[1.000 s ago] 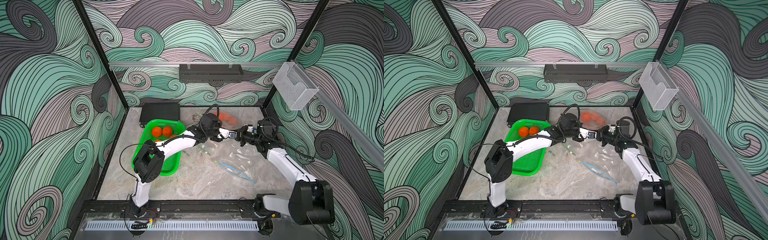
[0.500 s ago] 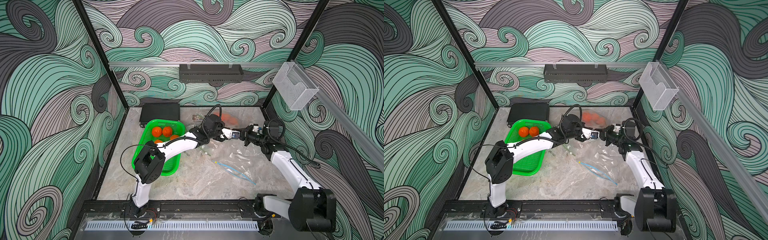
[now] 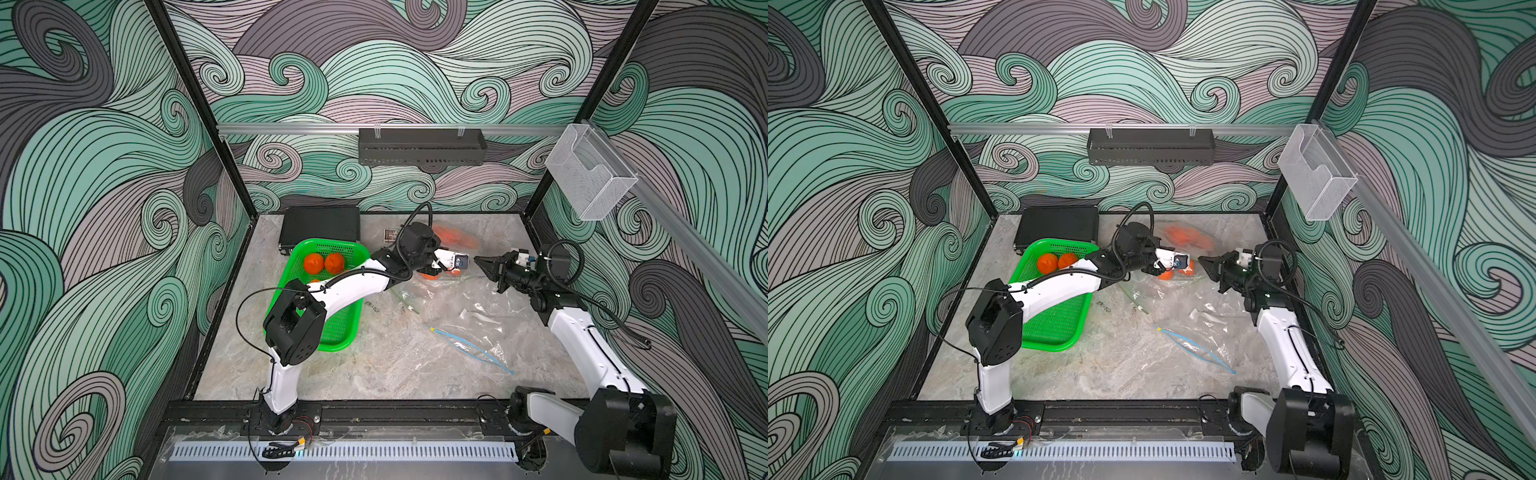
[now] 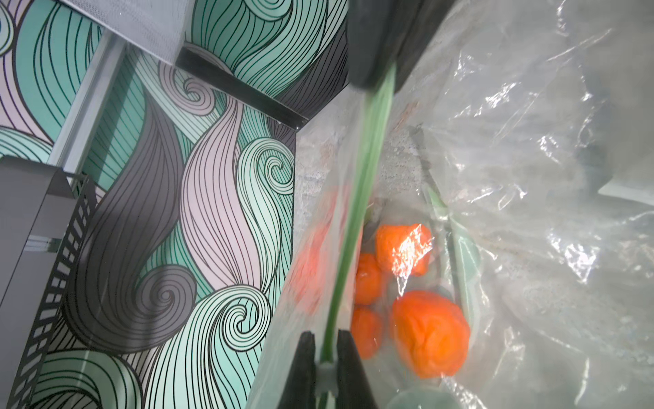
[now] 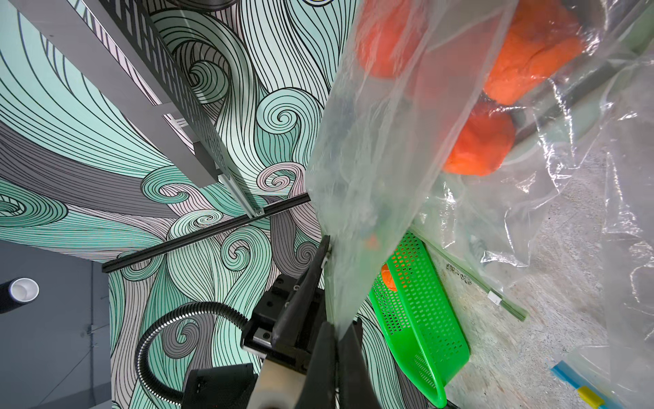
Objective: Open the zip-top bag and take out the orange
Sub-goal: Unzip the zipper on the zipper food storage bag.
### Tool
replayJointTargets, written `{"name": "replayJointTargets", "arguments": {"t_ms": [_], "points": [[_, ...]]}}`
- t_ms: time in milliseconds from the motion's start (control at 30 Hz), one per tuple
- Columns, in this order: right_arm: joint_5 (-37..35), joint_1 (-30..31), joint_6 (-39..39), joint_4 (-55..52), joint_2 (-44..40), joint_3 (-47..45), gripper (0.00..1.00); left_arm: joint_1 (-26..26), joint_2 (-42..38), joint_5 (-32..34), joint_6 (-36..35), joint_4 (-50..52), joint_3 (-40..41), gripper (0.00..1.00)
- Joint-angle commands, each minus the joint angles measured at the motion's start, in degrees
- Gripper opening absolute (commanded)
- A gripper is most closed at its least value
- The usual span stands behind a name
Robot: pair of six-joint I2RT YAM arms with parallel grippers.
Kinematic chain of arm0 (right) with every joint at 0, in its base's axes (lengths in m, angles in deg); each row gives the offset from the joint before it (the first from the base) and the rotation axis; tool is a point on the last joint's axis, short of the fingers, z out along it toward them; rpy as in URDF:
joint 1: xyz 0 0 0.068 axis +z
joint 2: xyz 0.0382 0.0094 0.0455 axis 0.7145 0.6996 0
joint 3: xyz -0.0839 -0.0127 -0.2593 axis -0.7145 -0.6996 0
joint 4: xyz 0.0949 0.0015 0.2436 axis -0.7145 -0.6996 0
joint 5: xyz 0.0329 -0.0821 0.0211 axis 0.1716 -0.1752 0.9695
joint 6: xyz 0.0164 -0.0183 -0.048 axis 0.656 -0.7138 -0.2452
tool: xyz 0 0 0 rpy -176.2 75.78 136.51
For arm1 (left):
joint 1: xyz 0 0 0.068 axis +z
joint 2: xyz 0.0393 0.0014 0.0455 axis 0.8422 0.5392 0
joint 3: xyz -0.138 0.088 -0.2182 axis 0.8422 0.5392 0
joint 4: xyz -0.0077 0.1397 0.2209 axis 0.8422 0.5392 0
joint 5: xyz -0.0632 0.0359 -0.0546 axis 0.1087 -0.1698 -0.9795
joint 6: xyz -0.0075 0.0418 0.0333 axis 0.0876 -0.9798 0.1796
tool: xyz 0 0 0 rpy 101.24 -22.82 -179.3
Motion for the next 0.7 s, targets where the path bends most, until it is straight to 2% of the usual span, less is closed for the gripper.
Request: {"name": "replayJointTargets", "arguments": {"t_ms": [0,233,667], "points": [[-1.61,-2.22,-0.4,0.06,-1.69,-0.65,0.0,6.04,-1.88,4.85,-1.46,4.96,-2.5,0.0],[-1.61,-2.68,-0.93,-0.63,-1.65,-0.44,0.0,10.64,-1.73,2.55,-0.12,5.14,-3.57,0.0],[-1.71,-2.94,-1.36,-1.26,-1.29,-0.26,0.0,14.36,-2.63,0.69,0.48,3.95,-0.54,0.01]]}}
